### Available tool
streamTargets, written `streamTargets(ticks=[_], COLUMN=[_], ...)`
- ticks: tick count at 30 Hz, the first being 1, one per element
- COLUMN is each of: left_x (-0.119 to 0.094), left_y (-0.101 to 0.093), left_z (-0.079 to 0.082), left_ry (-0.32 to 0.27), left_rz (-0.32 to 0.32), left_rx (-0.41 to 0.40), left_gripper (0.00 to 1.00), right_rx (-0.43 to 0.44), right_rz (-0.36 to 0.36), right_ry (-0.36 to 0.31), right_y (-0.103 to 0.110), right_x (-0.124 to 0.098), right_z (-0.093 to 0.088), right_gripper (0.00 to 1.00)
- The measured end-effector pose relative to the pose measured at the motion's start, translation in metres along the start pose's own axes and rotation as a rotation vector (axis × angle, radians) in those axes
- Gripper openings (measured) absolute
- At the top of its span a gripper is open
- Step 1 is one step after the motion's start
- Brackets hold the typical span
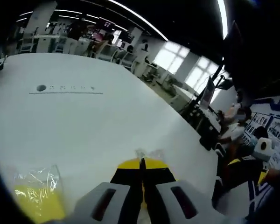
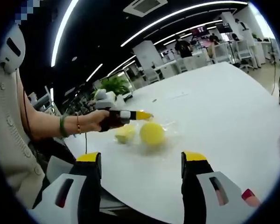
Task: Compare the silicone blocks by pressing each to a similar depth, holding the contact briefly, and releasing to observe deformation and rebound differences across the visible hardness samples.
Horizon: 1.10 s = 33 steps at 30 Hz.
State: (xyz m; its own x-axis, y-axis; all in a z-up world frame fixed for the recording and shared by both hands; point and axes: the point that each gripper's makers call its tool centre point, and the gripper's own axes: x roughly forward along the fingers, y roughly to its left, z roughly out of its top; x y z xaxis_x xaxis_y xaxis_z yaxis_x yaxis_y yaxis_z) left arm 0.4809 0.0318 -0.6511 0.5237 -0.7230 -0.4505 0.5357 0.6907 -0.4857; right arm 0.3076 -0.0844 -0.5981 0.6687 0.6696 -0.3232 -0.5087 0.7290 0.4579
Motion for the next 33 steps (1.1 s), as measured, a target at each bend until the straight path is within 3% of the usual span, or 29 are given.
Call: streamTargets(ticks=[19, 33], left_x=[-0.07, -0.128], left_y=[-0.038, -0.035], left_z=[-0.01, -0.021], left_ry=[-0.032, -0.065], left_rz=[-0.032, 0.012], left_rx=[0.134, 0.178], left_gripper=[0.0, 0.0], right_rx=[-0.094, -0.185], right_rz=[0.06, 0.149], right_ry=[-0.002, 0.027], right_y=[0.041, 0.081], right_x=[-0.004, 0.014], right_z=[0.013, 0.02], right_gripper=[0.63, 0.63])
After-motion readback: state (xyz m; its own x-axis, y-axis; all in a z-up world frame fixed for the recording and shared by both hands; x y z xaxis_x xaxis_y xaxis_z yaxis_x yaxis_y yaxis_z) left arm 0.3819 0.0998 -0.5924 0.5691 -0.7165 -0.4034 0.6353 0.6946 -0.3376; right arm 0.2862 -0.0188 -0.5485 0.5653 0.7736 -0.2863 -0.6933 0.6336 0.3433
